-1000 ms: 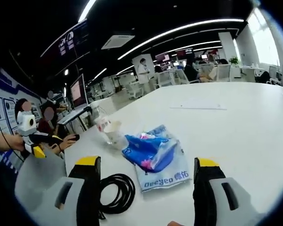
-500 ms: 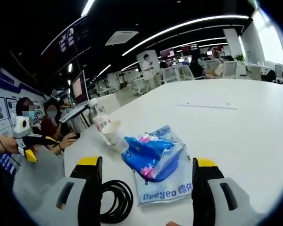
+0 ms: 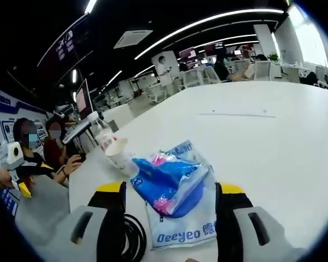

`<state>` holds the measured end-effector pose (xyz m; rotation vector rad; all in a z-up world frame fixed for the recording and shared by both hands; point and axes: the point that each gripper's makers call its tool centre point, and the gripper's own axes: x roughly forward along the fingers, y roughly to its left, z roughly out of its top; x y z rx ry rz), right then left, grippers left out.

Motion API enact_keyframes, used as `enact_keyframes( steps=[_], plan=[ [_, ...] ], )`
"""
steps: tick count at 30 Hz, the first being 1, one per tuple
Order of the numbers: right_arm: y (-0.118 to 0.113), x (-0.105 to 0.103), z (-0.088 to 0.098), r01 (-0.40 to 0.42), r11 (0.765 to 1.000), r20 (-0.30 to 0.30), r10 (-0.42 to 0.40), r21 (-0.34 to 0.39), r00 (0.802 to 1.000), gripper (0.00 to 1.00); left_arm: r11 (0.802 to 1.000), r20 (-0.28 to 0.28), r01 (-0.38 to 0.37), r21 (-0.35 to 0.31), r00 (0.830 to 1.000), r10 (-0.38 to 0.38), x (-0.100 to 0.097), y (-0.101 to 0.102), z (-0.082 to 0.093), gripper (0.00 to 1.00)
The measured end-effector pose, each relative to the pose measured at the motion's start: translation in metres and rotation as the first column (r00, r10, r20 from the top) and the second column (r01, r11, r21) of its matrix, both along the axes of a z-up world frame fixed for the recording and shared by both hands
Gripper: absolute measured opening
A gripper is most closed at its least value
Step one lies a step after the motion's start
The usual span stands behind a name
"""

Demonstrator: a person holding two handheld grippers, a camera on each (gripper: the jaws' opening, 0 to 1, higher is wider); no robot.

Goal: Arrange the tabletop items into an orderly group along one side of the table until the central work area is clear of visible clutter.

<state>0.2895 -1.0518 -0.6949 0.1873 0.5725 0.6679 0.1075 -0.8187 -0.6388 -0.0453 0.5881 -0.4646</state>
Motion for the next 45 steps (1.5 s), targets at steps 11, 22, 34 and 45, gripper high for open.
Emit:
enact_keyframes(
  steps=[11, 22, 34, 45],
  plan=[
    [0.007, 0.009, -0.015, 0.015, 1.000, -0.053, -0.017, -0.027, 0.998, 0.55, 1.000, -0.001, 0.007, -0.006, 1.000, -0.007, 0.000, -0.005, 0.000, 0.78],
    [0.009, 0.007, -0.028, 0.014, 0.999, -0.101, -0.019, -0.049, 0.995, 0.49, 0.995, 0.024, 0.055, -0.084, 0.998, -0.053, 0.042, -0.042, -0.004, 0.77],
    [0.013, 0.008, -0.025, 0.025, 0.999, -0.102, -0.029, -0.035, 0.994, 0.49, 0.986, 0.020, 0.104, -0.133, 0.995, -0.102, 0.084, -0.071, -0.011, 0.75],
    [0.016, 0.009, -0.026, 0.032, 0.999, -0.109, -0.036, -0.033, 0.993, 0.49, 0.976, -0.012, 0.191, -0.103, 0.981, -0.193, 0.102, -0.086, -0.025, 0.75]
  ],
)
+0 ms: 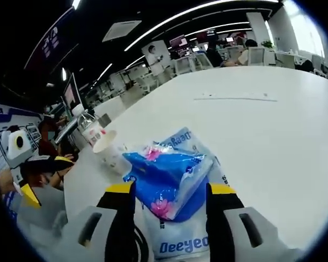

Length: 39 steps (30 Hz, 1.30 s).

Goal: Arrange the tabletop items into an orderly group along one side of the table until the central work area is clear of visible clutter.

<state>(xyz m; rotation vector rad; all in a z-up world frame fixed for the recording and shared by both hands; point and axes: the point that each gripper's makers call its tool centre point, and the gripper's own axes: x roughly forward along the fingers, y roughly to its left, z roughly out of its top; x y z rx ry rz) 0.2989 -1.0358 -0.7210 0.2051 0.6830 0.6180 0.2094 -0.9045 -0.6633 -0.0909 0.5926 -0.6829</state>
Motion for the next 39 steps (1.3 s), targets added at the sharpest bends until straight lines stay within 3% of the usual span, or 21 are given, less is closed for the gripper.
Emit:
enact_keyframes(
  steps=[10, 22, 28, 39],
  plan=[
    [0.004, -0.001, -0.004, -0.008, 1.000, -0.010, 0.008, -0.012, 1.000, 0.47, 0.998, -0.044, 0.070, 0.005, 0.997, -0.070, 0.010, -0.024, -0.020, 0.75],
    [0.001, 0.005, -0.013, 0.039, 0.998, -0.025, -0.041, -0.056, 0.999, 0.40, 0.999, -0.065, 0.047, 0.008, 0.997, -0.047, 0.019, -0.021, -0.030, 0.74],
    [-0.007, 0.001, -0.020, 0.052, 0.994, -0.047, -0.057, -0.095, 0.997, 0.23, 0.999, -0.072, 0.046, 0.010, 0.996, -0.045, 0.019, -0.023, -0.034, 0.74],
    [-0.014, -0.002, -0.026, 0.076, 0.991, -0.084, -0.085, -0.109, 0.993, 0.04, 0.999, -0.074, 0.031, 0.008, 0.997, -0.030, 0.020, -0.026, -0.034, 0.74]
  ],
)
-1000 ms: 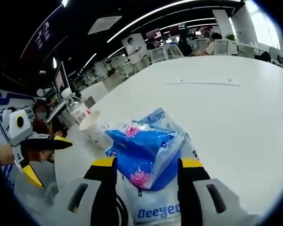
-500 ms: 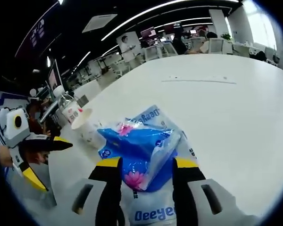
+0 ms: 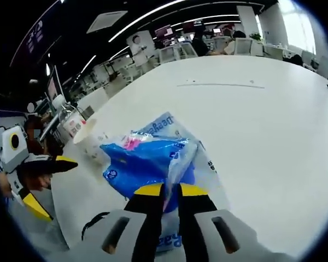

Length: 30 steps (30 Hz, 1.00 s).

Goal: Arrange the tabletop items into an orderly group along one side of the table until the central work area is clear of visible clutter.

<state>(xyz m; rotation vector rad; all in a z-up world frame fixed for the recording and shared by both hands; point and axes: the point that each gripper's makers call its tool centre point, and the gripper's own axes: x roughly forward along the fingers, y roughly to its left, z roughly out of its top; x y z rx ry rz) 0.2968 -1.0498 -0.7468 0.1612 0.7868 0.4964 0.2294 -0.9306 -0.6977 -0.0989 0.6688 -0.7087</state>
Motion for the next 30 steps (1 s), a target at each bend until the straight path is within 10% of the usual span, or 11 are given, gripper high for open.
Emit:
enact_keyframes(
  steps=[20, 30],
  plan=[
    [0.005, -0.018, 0.018, -0.003, 0.990, -0.003, 0.004, 0.142, 1.000, 0.00, 0.998, -0.042, -0.065, -0.002, 0.997, 0.065, 0.005, -0.002, -0.013, 0.66],
    [0.007, -0.033, 0.033, -0.003, 0.977, 0.011, 0.001, 0.213, 1.000, 0.00, 0.989, -0.061, -0.135, -0.065, 0.989, 0.131, 0.015, -0.001, -0.007, 0.47]
  ],
)
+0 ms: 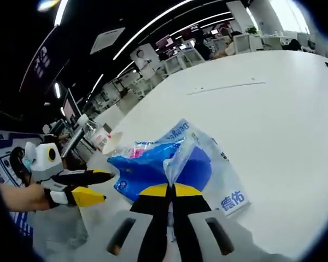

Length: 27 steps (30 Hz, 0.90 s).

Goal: Arrange the tabletop items into an orderly group along one side of the table until the central work area is clear of visible clutter.

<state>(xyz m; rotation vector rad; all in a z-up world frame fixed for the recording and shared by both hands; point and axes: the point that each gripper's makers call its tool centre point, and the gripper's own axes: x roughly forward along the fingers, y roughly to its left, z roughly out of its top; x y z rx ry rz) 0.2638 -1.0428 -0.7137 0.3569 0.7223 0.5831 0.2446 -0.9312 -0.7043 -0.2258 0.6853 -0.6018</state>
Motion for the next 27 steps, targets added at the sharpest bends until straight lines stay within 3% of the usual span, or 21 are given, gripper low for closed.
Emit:
enact_keyframes(
  steps=[4, 8, 14, 27],
  plan=[
    [0.001, -0.005, 0.003, 0.006, 1.000, -0.001, -0.006, 0.020, 1.000, 0.00, 1.000, -0.003, 0.002, 0.001, 1.000, -0.002, -0.002, -0.001, 0.003, 0.28],
    [0.004, -0.009, 0.009, 0.014, 0.999, 0.003, -0.014, 0.045, 1.000, 0.00, 1.000, -0.028, -0.016, -0.009, 0.999, 0.016, -0.004, 0.000, 0.001, 0.23],
    [0.001, -0.011, 0.018, 0.024, 0.998, 0.020, -0.025, 0.064, 0.999, 0.00, 0.999, -0.030, -0.029, 0.017, 0.999, 0.029, -0.005, 0.003, 0.002, 0.04],
    [-0.014, -0.021, 0.024, 0.060, 0.996, 0.022, -0.062, 0.062, 0.998, 0.00, 1.000, -0.014, -0.018, -0.002, 1.000, 0.018, -0.009, -0.012, 0.014, 0.00]
  ],
)
